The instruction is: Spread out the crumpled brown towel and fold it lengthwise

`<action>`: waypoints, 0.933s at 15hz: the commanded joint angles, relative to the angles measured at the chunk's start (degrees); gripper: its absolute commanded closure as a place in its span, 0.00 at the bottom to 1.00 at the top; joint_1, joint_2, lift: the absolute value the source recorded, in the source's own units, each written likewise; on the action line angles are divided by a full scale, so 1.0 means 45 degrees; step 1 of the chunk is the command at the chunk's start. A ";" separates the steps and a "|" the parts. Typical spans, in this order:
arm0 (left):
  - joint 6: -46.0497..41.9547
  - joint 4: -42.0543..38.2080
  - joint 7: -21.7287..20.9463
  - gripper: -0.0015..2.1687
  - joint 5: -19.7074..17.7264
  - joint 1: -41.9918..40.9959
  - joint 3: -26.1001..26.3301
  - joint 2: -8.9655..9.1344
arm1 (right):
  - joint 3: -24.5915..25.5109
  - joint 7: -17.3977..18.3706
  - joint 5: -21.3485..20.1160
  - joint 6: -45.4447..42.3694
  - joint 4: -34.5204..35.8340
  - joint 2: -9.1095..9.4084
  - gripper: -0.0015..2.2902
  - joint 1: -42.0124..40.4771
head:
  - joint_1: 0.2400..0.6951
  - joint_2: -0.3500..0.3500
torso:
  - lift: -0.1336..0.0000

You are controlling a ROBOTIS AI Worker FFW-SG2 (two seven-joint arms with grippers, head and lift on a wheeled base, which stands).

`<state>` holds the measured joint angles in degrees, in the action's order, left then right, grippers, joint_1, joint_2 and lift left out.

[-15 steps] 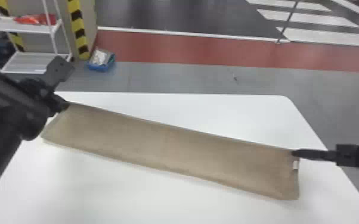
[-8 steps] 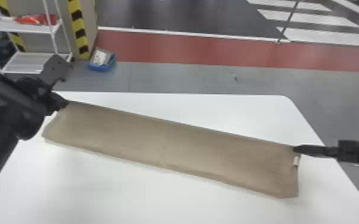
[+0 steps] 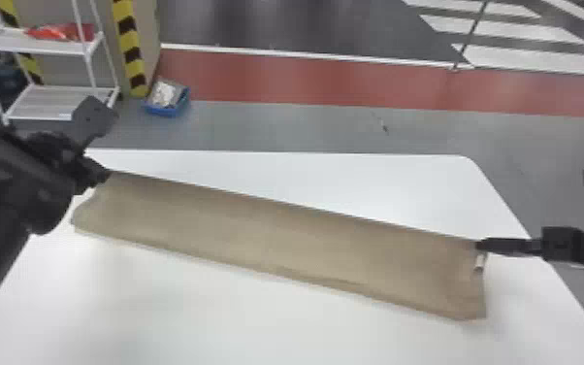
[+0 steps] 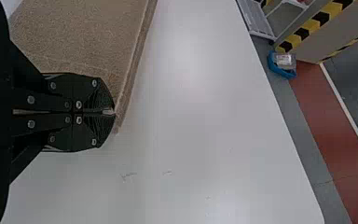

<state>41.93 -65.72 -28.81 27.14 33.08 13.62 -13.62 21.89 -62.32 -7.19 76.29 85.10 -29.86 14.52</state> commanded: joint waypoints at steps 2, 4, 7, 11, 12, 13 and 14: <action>-0.0107 0.0132 0.0074 0.88 0.0024 -0.0007 0.0021 0.0018 | -0.0314 0.0079 -0.0219 -0.0477 -0.0728 0.0053 0.94 0.0386 | 1.00 0.27 | 0.07; -0.0185 0.0210 0.0191 0.88 0.0141 -0.0007 0.0040 0.0038 | -0.0431 0.0216 -0.0317 -0.0633 -0.0923 0.0072 0.94 0.0484 | 1.00 0.27 | 0.07; -0.1318 0.0464 0.0797 0.42 0.0102 -0.0124 0.0118 0.0194 | -0.0548 0.0704 -0.0317 -0.0672 -0.0963 0.0287 0.62 0.0503 | 1.00 0.27 | 0.07; -0.1513 0.0210 0.1226 0.01 0.0005 -0.0456 0.0060 0.0272 | -0.0197 0.1134 -0.0180 -0.0672 -0.0943 0.0365 0.02 0.0425 | 1.00 0.25 | 0.07; -0.1474 -0.0044 0.1343 0.01 -0.0034 -0.0534 -0.0077 0.0272 | -0.0138 0.1134 -0.0122 -0.0633 -0.0865 0.0365 0.02 0.0367 | 1.00 0.25 | 0.07; -0.1435 -0.0141 0.1363 0.01 -0.0054 -0.0593 -0.0194 0.0272 | 0.0018 0.1134 -0.0063 -0.0594 -0.0806 0.0365 0.02 0.0328 | 1.00 0.24 | 0.07; -0.1122 -0.0376 0.1246 0.02 -0.0093 -0.0593 -0.0253 0.0272 | 0.0233 0.1134 -0.0044 -0.0594 -0.0767 0.0365 0.03 0.0289 | 1.00 0.24 | 0.07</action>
<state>35.59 -66.17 -22.83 26.94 30.59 13.04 -12.39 21.78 -57.20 -7.60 73.47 81.31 -28.22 16.09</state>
